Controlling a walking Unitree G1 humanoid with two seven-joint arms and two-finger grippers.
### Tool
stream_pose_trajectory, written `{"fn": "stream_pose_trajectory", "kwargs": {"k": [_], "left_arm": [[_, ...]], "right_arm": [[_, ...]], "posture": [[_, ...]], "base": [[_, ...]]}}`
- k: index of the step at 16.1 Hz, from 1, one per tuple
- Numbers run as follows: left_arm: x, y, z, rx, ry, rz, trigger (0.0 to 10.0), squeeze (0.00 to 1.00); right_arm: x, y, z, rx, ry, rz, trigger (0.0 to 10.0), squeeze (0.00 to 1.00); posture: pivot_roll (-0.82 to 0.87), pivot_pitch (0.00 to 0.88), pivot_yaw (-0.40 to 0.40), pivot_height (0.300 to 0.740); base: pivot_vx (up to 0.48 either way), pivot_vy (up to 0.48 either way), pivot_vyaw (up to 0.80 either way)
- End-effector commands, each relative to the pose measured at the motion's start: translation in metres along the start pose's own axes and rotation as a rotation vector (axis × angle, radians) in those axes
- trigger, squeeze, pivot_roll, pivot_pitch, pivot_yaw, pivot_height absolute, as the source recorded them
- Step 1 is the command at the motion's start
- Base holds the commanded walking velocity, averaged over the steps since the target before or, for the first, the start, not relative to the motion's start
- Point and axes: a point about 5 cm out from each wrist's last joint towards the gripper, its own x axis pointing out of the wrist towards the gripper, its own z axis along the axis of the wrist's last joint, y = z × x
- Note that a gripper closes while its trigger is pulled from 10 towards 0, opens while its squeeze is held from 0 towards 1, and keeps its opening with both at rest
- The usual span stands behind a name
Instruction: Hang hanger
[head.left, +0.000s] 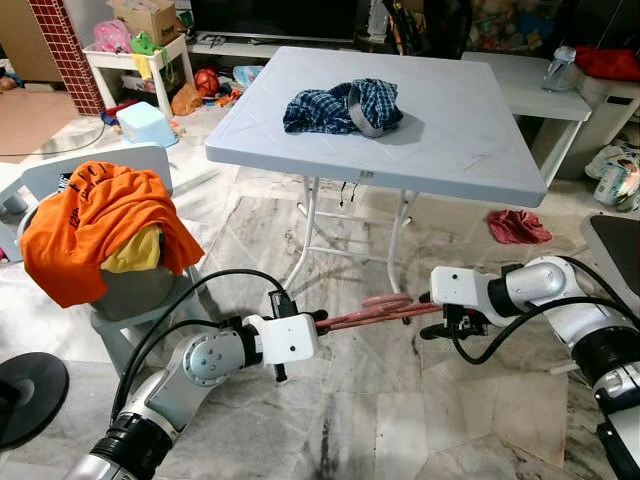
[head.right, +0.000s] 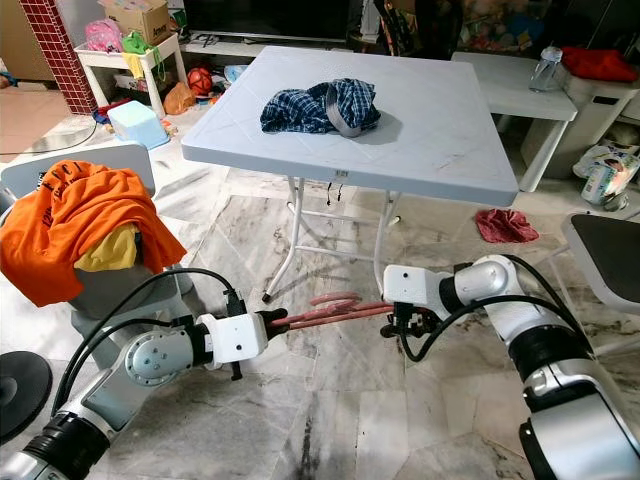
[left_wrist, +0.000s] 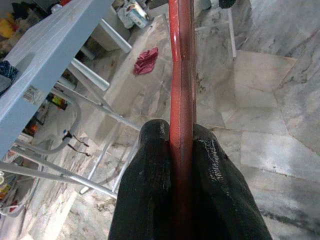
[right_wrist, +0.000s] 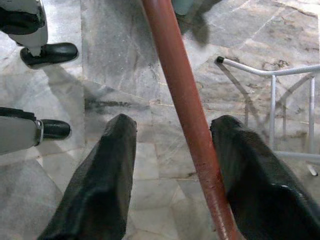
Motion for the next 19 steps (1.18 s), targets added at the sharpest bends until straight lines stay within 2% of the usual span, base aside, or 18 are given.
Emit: {"fn": "stream_pose_trajectory", "kwargs": {"k": [1,19], "left_arm": [[0.0025,-0.0002,0.0020,0.014,-0.009,-0.009,10.0,0.00],[0.0067,-0.0063,-0.0009,0.004,0.011,-0.015,10.0,0.00]], "right_arm": [[-0.0055,-0.0041,0.0026,-0.008,-0.012,-0.023,0.0,0.00],[-0.0061,-0.0106,0.0070,-0.056,0.001,-0.082,0.0,0.00]], "posture": [[-0.05,0.000,-0.030,0.740],[-0.05,0.000,-0.040,0.740]], "base": [[0.000,0.000,0.00],[0.000,0.000,0.00]]}}
